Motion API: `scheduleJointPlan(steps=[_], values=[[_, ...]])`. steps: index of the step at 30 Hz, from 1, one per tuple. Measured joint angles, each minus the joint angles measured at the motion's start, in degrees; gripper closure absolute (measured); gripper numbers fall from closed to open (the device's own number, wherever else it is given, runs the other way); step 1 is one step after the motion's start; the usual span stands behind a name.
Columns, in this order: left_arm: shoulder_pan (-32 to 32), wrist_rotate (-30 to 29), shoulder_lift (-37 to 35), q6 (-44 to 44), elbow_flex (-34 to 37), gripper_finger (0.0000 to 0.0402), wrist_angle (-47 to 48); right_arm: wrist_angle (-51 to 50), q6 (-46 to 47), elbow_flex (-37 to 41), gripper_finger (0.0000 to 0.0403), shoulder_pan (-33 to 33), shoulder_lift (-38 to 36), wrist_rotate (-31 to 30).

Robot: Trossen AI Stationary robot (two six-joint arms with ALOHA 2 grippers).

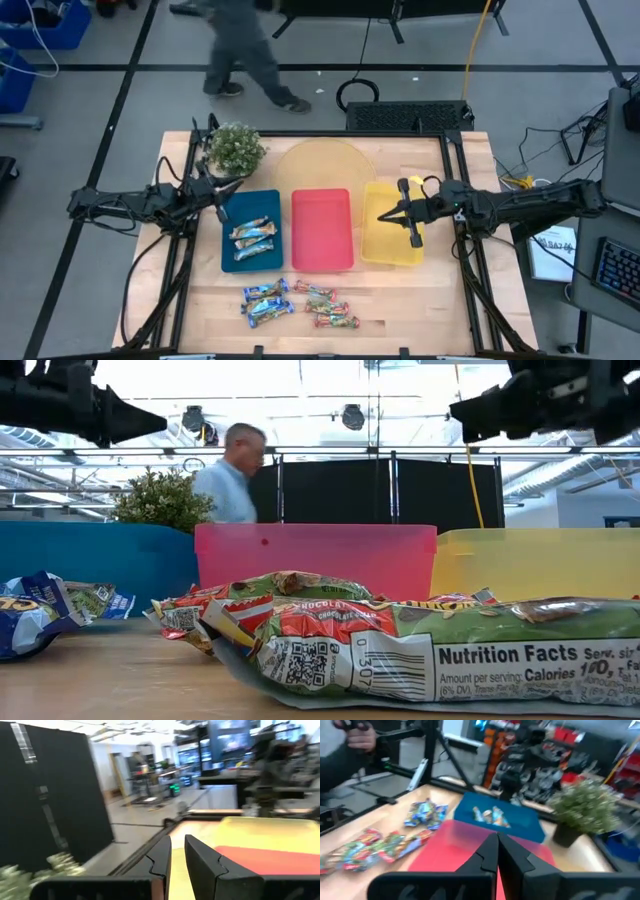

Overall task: Pick and place Granola Bars by type
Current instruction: Put the blue granola bar into the pink bin

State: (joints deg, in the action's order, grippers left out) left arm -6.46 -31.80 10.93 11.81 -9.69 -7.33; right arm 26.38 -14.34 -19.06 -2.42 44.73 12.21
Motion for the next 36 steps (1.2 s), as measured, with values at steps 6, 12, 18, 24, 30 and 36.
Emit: scheduleJointPlan(steps=[6,12,18,24,30,36], values=[[-0.6,5.9,3.4,1.1,-0.4,0.0339,-0.9,7.3,-1.8,4.0,0.0403,-3.6,-0.1,0.0],[-6.4,4.7,18.3,-4.3,-13.5,0.0339,2.5,8.2,-2.8,5.3,0.0403,-5.6,0.0,0.1],[-18.2,-11.2,44.2,-9.5,-36.1,0.0339,20.5,8.1,-1.8,5.9,0.0403,-5.9,-0.3,0.1],[-24.3,-21.6,65.7,-38.0,-62.2,0.0339,54.3,7.9,2.2,5.9,0.0403,-5.8,-0.3,0.8],[-28.5,-7.5,78.2,-59.5,-77.4,0.0339,74.6,8.1,3.2,5.9,0.0403,-5.8,-0.3,10.7],[-32.3,2.4,85.1,-67.9,-77.0,0.0338,73.9,6.2,7.9,5.9,0.0403,-5.8,-0.3,12.1]])
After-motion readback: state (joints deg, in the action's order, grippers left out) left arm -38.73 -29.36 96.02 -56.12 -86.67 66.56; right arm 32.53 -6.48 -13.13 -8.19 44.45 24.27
